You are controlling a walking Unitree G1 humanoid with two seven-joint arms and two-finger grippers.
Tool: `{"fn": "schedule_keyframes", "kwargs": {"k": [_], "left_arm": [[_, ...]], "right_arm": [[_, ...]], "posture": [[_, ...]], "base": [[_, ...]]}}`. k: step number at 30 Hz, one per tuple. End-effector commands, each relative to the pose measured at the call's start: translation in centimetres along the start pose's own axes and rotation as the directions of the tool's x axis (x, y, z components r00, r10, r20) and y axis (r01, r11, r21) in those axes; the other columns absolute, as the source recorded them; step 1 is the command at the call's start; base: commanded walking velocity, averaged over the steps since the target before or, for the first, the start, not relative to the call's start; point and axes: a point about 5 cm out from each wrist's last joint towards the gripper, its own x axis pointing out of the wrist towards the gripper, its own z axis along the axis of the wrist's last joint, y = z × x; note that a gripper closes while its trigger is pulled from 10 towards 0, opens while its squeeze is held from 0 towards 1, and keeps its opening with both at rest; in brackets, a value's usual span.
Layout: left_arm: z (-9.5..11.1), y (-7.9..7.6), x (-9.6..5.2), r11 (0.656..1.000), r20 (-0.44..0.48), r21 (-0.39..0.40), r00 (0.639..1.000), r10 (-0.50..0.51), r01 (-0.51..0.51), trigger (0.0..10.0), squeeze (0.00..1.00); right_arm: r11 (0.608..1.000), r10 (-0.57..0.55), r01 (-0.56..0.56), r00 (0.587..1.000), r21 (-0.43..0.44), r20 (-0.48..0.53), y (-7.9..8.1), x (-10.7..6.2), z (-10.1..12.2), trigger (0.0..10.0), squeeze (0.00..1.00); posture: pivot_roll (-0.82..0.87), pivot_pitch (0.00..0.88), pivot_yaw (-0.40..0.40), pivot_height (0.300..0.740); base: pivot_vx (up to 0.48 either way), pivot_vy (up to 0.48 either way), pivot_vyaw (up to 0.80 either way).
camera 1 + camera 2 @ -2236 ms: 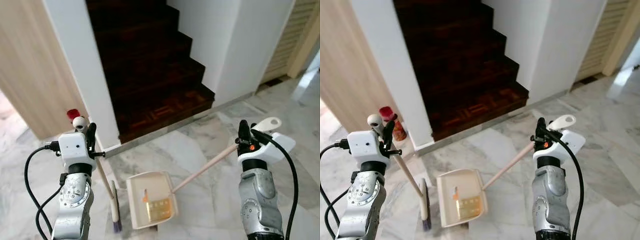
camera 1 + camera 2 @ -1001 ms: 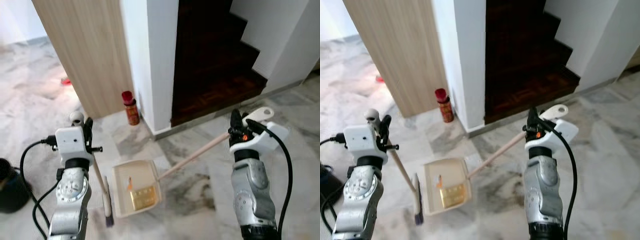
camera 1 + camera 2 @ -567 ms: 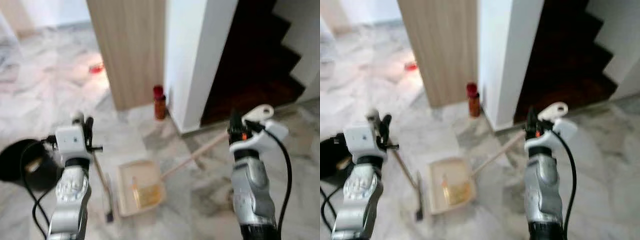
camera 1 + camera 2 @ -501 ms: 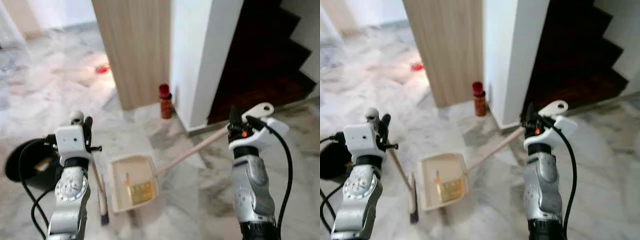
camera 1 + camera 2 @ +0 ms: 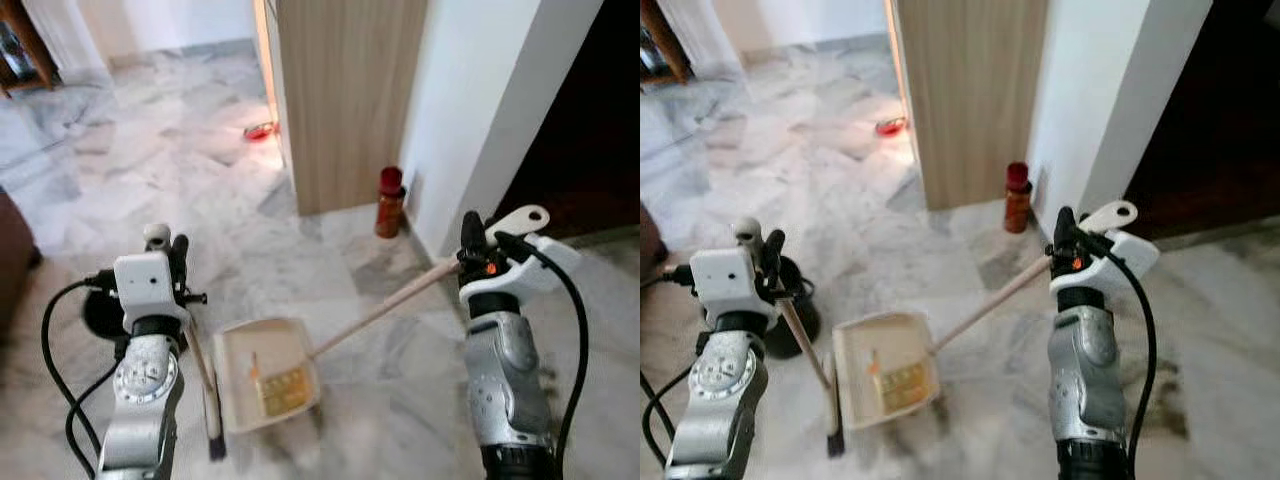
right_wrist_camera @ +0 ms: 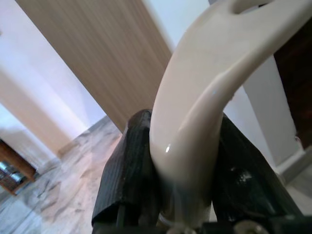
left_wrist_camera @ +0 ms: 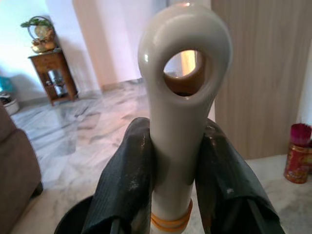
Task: Sweep floor
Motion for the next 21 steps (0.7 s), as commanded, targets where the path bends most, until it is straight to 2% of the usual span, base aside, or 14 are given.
{"fn": "schedule_keyframes", "kwargs": {"k": [1,14,21], "left_arm": [[0.86,0.34,0.23,1.0,0.042,-0.005,0.999,0.006,-0.006,10.0,0.0],[0.91,0.24,0.22,1.0,0.042,-0.005,0.999,0.001,-0.001,10.0,0.0],[0.88,0.01,0.22,1.0,0.042,-0.003,0.999,-0.011,0.011,10.0,0.0]], "right_arm": [[1.0,0.03,-0.03,0.998,-0.005,0.061,0.83,0.44,1.32,10.0,0.0],[0.999,0.044,-0.043,0.997,-0.015,0.066,1.04,0.46,1.45,10.0,0.0],[0.999,0.047,-0.046,0.996,-0.017,0.08,1.04,0.46,1.87,10.0,0.0]], "posture": [[0.02,0.091,0.045,0.74],[0.02,0.091,0.046,0.74],[0.02,0.084,0.048,0.74]], "base": [[0.0,0.39,0.0],[0.0,0.387,0.0],[0.0,0.385,0.5]]}}
